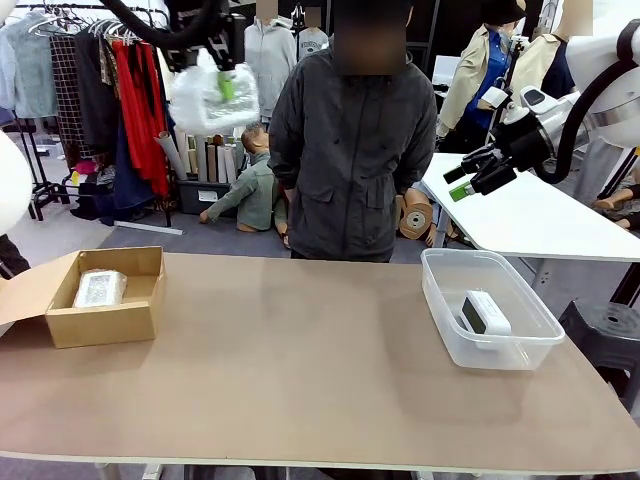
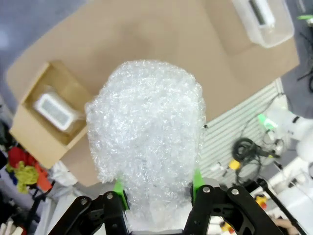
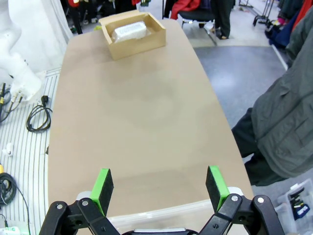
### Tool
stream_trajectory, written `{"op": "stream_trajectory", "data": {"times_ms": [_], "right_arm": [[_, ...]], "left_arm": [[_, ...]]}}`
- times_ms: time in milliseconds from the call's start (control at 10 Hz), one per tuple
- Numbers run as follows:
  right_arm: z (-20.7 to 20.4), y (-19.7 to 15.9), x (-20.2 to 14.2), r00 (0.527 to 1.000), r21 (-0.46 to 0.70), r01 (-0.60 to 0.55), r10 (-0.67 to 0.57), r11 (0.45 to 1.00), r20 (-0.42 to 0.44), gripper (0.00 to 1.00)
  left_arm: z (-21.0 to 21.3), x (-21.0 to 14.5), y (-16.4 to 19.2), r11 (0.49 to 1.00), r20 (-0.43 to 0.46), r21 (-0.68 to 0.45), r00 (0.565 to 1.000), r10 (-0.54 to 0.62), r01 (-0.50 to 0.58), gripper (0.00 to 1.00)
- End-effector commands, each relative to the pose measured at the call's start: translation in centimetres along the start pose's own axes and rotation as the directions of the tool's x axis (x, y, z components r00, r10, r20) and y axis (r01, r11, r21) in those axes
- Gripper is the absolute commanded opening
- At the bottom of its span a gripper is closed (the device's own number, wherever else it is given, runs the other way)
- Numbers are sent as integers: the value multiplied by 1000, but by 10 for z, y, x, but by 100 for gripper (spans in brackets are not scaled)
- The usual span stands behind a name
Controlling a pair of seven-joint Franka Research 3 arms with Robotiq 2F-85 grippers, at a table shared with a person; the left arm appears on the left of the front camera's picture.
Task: Separate and place wrapped and unwrapped clocks.
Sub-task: If the picked Digital clock is wrapped, place it in the Package Box ; if not, place it in the Organizing box.
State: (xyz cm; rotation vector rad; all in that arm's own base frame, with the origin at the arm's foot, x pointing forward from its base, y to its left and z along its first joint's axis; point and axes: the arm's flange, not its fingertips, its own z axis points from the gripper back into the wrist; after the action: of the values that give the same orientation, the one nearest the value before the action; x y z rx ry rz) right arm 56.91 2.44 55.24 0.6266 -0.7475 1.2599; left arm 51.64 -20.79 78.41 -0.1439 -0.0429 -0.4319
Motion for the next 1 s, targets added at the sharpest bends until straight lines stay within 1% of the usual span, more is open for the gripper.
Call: {"op": "stream_trajectory", "data": {"times_ms": [0, 100, 200, 400, 500, 600, 700, 900], "right_arm": [[1, 0, 1, 1000, 0, -6, 6, 1000, 0, 100], [1, 0, 1, 1000, 0, -6, 6, 1000, 0, 100], [1, 0, 1, 1000, 0, -6, 6, 1000, 0, 100], [1, 0, 1, 1000, 0, -6, 6, 1000, 0, 100], [1, 0, 1, 1000, 0, -6, 6, 1000, 0, 100], [1, 0, 1, 1000, 0, -6, 6, 1000, 0, 100], [1, 0, 1, 1000, 0, -6, 6, 1000, 0, 100], [1, 0, 1, 1000, 0, -6, 6, 1000, 0, 100]], "left_arm": [[-22, -51, 15, 993, 65, 56, 993, 103, -107, 0], [-31, -71, 33, 972, 96, 49, 970, 224, -230, 0], [-48, -88, 45, 954, 108, 22, 949, 296, -300, 0], [-80, -116, 65, 910, 133, 30, 904, 406, -413, 0], [-95, -132, 75, 870, 137, 64, 868, 478, -489, 0], [-109, -142, 79, 845, 116, 70, 846, 520, -529, 0], [-117, -149, 80, 832, 100, 66, 834, 543, -550, 0], [-136, -164, 82, 774, 68, 97, 780, 622, -626, 0]]}}
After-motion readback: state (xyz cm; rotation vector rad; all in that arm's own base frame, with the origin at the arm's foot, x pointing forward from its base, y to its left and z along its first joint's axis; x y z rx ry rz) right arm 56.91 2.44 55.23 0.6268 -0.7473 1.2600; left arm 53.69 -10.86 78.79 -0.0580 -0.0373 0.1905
